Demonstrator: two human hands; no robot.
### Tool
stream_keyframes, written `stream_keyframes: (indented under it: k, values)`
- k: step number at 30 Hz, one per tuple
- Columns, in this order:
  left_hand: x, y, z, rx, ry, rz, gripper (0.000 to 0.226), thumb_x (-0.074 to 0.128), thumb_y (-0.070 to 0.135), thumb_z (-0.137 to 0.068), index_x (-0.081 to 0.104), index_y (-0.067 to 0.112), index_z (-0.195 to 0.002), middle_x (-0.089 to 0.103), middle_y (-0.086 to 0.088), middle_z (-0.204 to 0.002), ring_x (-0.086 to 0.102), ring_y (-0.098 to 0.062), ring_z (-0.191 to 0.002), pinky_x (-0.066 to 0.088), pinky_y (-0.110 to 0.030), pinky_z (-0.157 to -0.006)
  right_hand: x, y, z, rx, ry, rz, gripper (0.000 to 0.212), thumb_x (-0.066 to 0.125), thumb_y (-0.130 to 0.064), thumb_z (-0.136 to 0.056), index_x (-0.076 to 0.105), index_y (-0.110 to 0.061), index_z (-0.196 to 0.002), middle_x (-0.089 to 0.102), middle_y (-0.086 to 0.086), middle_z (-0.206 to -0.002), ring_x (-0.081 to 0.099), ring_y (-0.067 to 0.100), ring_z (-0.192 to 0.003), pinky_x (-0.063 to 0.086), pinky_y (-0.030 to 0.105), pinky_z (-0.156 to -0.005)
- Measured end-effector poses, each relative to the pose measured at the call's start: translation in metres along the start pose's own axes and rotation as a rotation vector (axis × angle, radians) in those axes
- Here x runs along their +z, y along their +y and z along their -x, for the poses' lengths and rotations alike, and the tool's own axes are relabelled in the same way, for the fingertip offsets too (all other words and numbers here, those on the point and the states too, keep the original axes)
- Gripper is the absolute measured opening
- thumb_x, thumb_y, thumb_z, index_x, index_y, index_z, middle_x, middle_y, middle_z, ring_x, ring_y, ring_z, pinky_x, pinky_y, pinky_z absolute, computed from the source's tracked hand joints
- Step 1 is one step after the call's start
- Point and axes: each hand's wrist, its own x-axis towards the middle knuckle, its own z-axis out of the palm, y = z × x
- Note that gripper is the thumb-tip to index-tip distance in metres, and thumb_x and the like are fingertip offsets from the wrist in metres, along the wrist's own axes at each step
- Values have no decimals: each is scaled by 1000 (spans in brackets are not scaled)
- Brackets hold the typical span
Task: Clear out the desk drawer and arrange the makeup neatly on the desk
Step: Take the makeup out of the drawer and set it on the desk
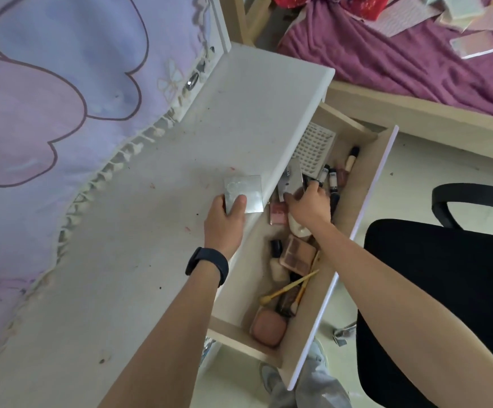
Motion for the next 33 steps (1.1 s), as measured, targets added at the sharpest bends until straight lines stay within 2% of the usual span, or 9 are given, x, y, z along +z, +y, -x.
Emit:
stream_keyframes:
  k: [4, 11, 13, 15, 19, 21, 24, 30, 33]
  values:
    - [1, -1, -1, -9, 3, 6, 18, 54, 44, -98, 53, 26, -94, 66, -3, -94, 64, -23, -89, 46, -28, -68, 8, -10, -14, 93, 25, 106, 85, 66, -58, -87, 31, -8, -146, 35, 19, -151, 31, 40, -139, 42, 53, -102]
    - [4, 0, -1, -29, 3, 36, 25, 52, 46, -99, 55, 22, -108, 64, 5, -96, 63, -16, -89, 42, -22, -65, 0, -19, -21, 165, 5, 120, 74, 68, -44, -88, 35, -8, -143, 36, 18, -149, 32, 38, -138, 41, 49, -103]
    - [3, 1, -1, -43, -6, 45, 26, 52, 46, -99, 55, 24, -110, 63, 9, -98, 64, -16, -91, 43, -22, -66, -6, -17, -22, 122, 35, 30, 49, 63, -31, -91, 42, -9, -129, 49, 18, -134, 48, 38, -123, 50, 42, -86]
    - [2, 2, -1, -57, -18, 50, 25, 52, 47, -98, 55, 25, -110, 63, 9, -98, 64, -16, -92, 42, -22, -66, -16, -16, -18, 134, 21, -119, 32, 57, -26, -92, 44, -10, -117, 57, 13, -110, 57, 30, -92, 44, 30, -62]
    - [-7, 7, -1, -87, -88, 31, 26, 53, 45, -98, 55, 22, -110, 66, 2, -106, 65, -21, -97, 51, -35, -82, -39, -13, 0, 306, -60, -597, 11, 49, -14, -95, 57, -6, -94, 61, 11, -86, 59, 23, -70, 48, 31, -60]
    - [-15, 8, 3, -90, -127, 7, 22, 54, 43, -99, 55, 21, -103, 67, 0, -103, 67, -20, -93, 52, -33, -77, -51, -9, 21, 358, -86, -788, 20, 44, -4, -96, 56, -7, -79, 60, 9, -66, 52, 18, -53, 42, 29, -50]
    - [-37, -2, 18, -105, -141, 36, 18, 57, 36, -99, 56, 19, -104, 66, 1, -103, 69, -17, -90, 50, -28, -69, -68, -4, 64, 353, -74, -846, 20, 44, -6, -97, 57, -9, -82, 59, 0, -47, 47, 15, -49, 39, 26, -47]
    - [-110, -51, 58, -219, -24, 251, 30, 61, 31, -98, 49, 21, -124, 63, 0, -110, 69, -14, -76, 51, -22, -60, -63, -23, 144, 283, -210, -895, 18, 49, -16, -101, 64, -13, -91, 55, 5, -71, 52, 17, -60, 43, 29, -53]
    - [-157, -88, 80, -257, 64, 281, 31, 61, 32, -99, 50, 26, -127, 63, -4, -111, 66, -14, -74, 49, -21, -58, -36, -54, 169, 248, -328, -835, 15, 53, -19, -102, 66, -17, -94, 59, 4, -69, 56, 18, -58, 46, 30, -52]
